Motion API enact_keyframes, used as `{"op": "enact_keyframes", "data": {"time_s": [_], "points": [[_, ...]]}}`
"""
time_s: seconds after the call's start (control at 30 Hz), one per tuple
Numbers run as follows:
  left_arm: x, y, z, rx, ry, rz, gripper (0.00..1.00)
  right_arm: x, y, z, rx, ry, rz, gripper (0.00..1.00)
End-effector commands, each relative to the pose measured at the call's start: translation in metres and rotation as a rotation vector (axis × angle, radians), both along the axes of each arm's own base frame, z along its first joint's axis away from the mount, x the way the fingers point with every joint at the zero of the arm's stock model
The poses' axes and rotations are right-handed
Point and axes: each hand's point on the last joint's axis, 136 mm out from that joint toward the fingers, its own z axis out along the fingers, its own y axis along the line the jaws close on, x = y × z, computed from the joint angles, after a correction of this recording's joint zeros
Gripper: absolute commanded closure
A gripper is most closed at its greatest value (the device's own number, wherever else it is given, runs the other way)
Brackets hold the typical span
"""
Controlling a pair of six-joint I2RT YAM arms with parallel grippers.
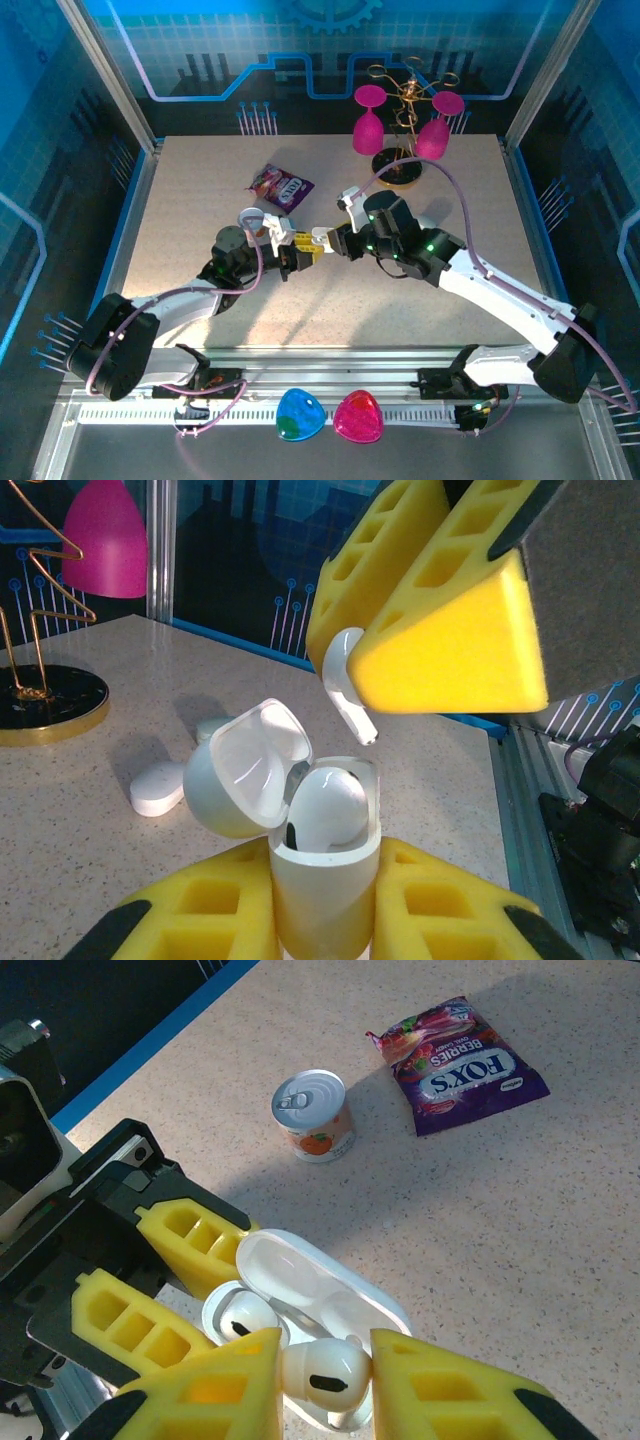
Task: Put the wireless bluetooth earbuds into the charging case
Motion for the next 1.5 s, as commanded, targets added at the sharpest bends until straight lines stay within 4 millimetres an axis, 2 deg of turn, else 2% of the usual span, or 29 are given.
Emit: {"op": "enact_keyframes", "data": {"time_s": [0.0,0.67,0.93,1.03,1.2,1.37,1.47], "points": [[0.001,-0.006,0.019,-0.039,-0.022,-0.028,0.79,0.008,0.005,0.017,0.045,-0.042,0.009,0.74],[0.01,-0.008,0.028,-0.068,0.005,-0.009,0.79,0.012,-0.002,-0.008,0.011,-0.022,-0.005,0.75],[0.014,-0.008,0.028,-0.067,0.008,0.005,0.79,0.01,-0.002,-0.003,0.028,-0.028,0.002,0.74],[0.013,-0.008,0.027,-0.063,0.004,-0.002,0.79,0.008,-0.003,0.004,0.047,-0.039,0.0,0.69],[0.009,-0.009,0.025,-0.057,-0.017,-0.021,0.79,0.008,-0.01,0.022,0.075,-0.079,-0.027,0.51],[0.004,-0.009,0.022,-0.044,-0.04,-0.037,0.79,0.007,-0.017,0.031,0.095,-0.099,-0.049,0.43],[0.0,-0.009,0.022,-0.04,-0.066,-0.055,0.79,0.009,-0.021,0.034,0.113,-0.088,-0.075,0.42]]}}
